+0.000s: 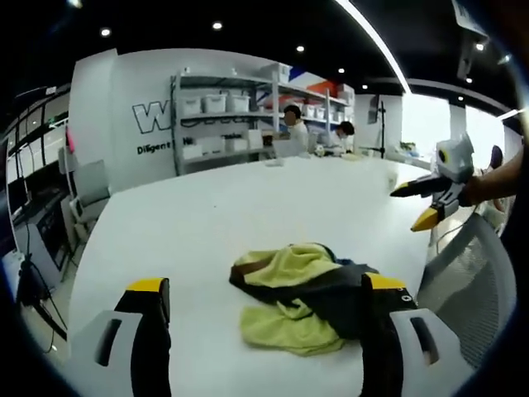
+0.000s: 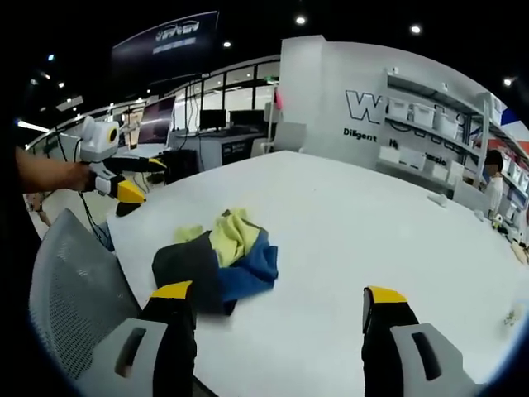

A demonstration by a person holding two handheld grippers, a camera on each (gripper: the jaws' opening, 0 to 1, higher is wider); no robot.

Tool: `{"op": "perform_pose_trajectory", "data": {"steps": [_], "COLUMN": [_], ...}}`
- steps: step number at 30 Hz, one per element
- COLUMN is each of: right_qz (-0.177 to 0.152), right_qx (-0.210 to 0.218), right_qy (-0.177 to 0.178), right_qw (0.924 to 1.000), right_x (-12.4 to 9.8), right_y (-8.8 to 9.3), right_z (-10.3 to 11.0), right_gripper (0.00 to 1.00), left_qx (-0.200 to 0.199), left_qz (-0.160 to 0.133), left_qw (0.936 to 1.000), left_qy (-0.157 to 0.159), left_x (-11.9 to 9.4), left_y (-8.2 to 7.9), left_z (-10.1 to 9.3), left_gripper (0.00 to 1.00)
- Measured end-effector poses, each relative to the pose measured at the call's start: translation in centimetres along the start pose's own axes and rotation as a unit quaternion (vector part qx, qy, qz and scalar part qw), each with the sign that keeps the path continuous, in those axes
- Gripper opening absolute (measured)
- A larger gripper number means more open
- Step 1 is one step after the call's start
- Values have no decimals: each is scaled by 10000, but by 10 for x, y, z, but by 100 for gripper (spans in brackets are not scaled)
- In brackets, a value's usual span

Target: Fold the garment on the visible template until the final outline fits inside the template.

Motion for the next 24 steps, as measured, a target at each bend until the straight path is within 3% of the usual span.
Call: {"op": "perform_pose_trajectory", "data": {"steps": [15, 24], "right_qz": [88, 104], "right_qx": [-102, -210], "right_qy": [-167, -216], "right_qw": [9998, 9995], "right_x": [24, 39], "right_y": [-4, -10], "right_z": [0, -6], "right_gripper": [80, 78], "left_qx": [-104, -50], "left_qz": [-28, 195], "left_qw": [9999, 9997], "left_qy": [6, 128], "left_x": [17, 33], "left_y": [-7, -2], "left_z": [9, 14], "left_gripper": [99, 94]}}
Point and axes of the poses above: the point that each gripper's makers call its tool centre point, and the gripper's own axes: x roughly forward along the fingers, z roughly to its left, y roughly out of its underside, the point moved 3 cm from there along -x, roughly backward along the fingers, and after that the axes turned 4 degrees about -x, right-handed, at the moved point
